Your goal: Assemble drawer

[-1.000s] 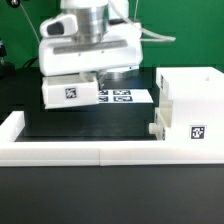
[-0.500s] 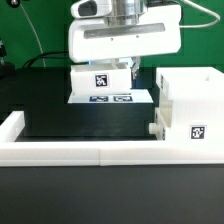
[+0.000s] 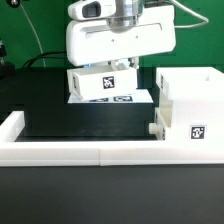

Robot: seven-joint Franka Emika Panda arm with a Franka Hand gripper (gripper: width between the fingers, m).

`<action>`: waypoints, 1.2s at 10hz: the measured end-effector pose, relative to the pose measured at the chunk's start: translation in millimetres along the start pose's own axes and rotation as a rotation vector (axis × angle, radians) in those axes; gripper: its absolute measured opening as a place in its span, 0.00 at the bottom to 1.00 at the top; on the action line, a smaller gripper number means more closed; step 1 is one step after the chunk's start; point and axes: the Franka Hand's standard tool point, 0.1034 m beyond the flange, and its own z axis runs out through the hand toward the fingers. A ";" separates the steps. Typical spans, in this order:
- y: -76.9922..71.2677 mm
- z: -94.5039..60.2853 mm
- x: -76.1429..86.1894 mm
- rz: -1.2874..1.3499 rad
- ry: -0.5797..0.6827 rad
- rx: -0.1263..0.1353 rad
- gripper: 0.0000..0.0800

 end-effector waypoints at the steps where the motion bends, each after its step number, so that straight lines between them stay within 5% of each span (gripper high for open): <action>1: 6.8 3.1 1.2 -0.136 -0.001 0.001 0.05; 4: 10.6 10.7 11.3 -0.455 -0.022 -0.019 0.05; 12: 18.1 14.0 5.5 -1.000 -0.058 -0.027 0.05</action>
Offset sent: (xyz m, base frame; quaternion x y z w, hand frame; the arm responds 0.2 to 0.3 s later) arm 0.0149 0.0051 -0.0089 -0.0067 -0.0430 -0.2877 0.9567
